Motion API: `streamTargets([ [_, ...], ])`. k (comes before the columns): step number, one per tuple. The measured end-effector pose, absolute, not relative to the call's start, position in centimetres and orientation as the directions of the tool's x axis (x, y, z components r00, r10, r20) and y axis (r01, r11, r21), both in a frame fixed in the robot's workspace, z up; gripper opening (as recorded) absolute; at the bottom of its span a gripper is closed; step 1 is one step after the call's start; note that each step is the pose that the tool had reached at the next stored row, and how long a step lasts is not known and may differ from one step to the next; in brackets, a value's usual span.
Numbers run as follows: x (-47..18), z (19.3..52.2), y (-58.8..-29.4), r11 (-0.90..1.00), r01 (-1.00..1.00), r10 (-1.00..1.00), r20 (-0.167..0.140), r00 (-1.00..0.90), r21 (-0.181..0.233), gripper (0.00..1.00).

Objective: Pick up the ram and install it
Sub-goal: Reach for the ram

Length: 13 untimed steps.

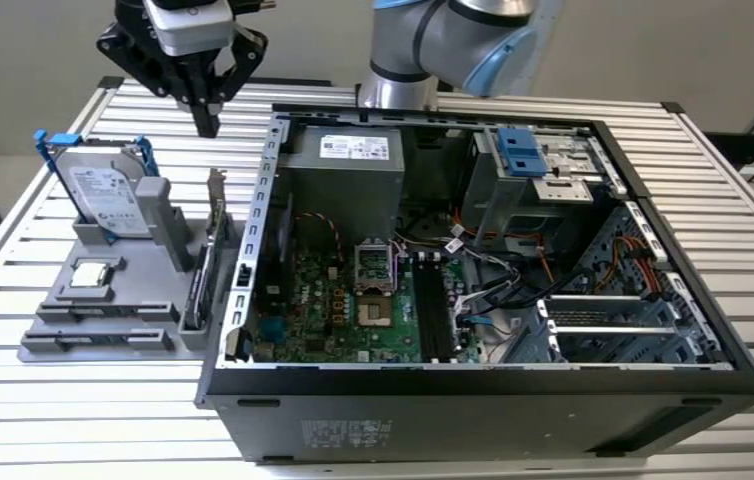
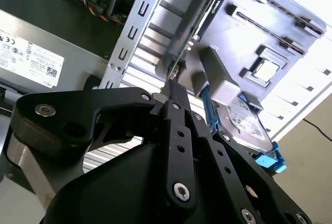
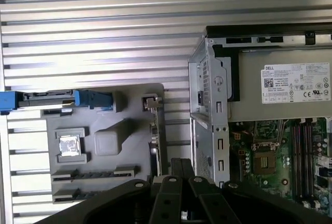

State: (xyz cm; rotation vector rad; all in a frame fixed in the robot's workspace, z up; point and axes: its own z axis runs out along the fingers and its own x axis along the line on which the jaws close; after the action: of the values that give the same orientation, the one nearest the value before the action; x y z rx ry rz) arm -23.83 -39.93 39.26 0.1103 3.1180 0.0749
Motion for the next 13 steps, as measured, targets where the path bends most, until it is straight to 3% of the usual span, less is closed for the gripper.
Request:
streamTargets([
  [13,-25.6,39.3,-39.9,0.996,0.07,0.071,-0.019,-0.997,0.049,0.0],
])
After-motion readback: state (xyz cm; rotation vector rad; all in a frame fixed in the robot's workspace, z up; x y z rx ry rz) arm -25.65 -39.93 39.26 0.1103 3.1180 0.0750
